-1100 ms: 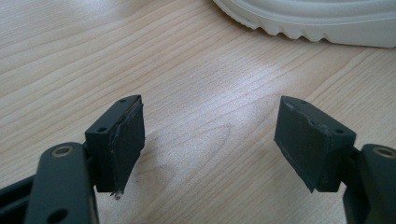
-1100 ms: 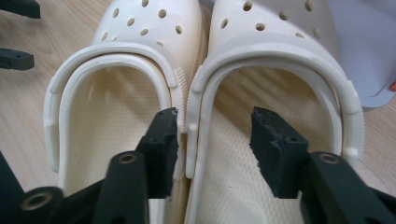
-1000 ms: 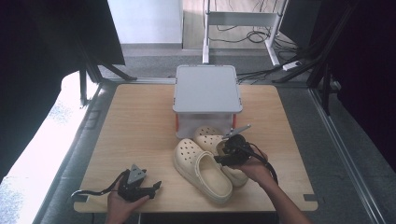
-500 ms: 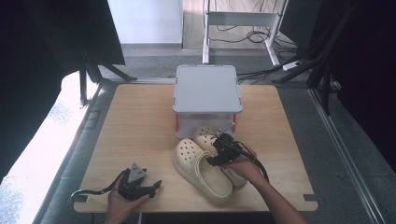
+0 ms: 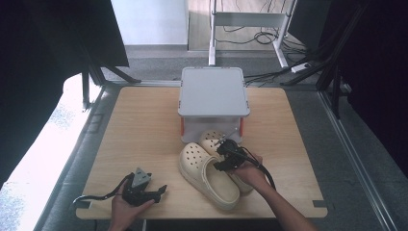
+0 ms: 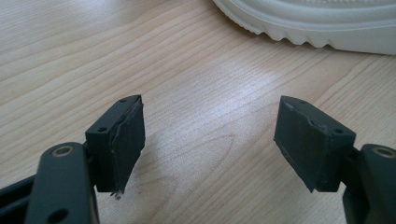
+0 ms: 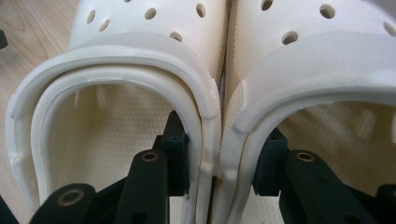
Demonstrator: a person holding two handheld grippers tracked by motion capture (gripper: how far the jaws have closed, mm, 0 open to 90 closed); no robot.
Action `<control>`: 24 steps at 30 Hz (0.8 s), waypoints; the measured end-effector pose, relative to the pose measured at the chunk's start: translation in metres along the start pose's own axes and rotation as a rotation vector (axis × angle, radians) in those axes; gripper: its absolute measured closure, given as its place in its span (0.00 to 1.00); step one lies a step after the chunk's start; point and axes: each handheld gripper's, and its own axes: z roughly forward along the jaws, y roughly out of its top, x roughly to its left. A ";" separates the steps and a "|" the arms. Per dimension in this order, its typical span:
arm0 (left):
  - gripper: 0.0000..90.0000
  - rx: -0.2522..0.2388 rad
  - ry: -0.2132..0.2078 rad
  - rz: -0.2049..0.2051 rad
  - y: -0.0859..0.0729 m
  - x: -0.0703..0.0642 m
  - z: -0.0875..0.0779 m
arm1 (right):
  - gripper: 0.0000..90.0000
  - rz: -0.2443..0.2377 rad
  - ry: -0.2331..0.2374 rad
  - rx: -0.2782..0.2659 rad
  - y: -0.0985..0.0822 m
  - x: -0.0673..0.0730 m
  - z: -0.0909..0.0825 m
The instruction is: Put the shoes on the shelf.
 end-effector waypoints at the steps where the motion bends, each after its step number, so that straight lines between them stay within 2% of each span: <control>1: 0.28 0.000 0.000 0.001 0.000 0.000 0.000 | 0.72 -0.006 -0.001 0.001 -0.001 0.000 -0.001; 8: 0.28 -0.001 0.000 0.000 0.000 0.000 0.001 | 0.72 -0.037 0.029 -0.011 -0.005 0.004 -0.013; 14: 0.28 -0.001 -0.004 0.001 0.001 0.001 0.001 | 0.72 -0.072 0.067 -0.069 -0.009 0.013 -0.040; 15: 0.28 -0.001 -0.004 0.001 0.001 0.001 0.001 | 0.72 -0.072 0.067 -0.069 -0.009 0.013 -0.040; 18: 0.28 0.002 -0.007 0.001 0.001 0.001 0.002 | 0.72 -0.107 0.092 -0.089 -0.007 0.019 -0.055; 24: 0.28 0.004 -0.006 -0.001 0.001 0.001 0.001 | 0.72 -0.129 0.099 -0.111 -0.004 0.025 -0.068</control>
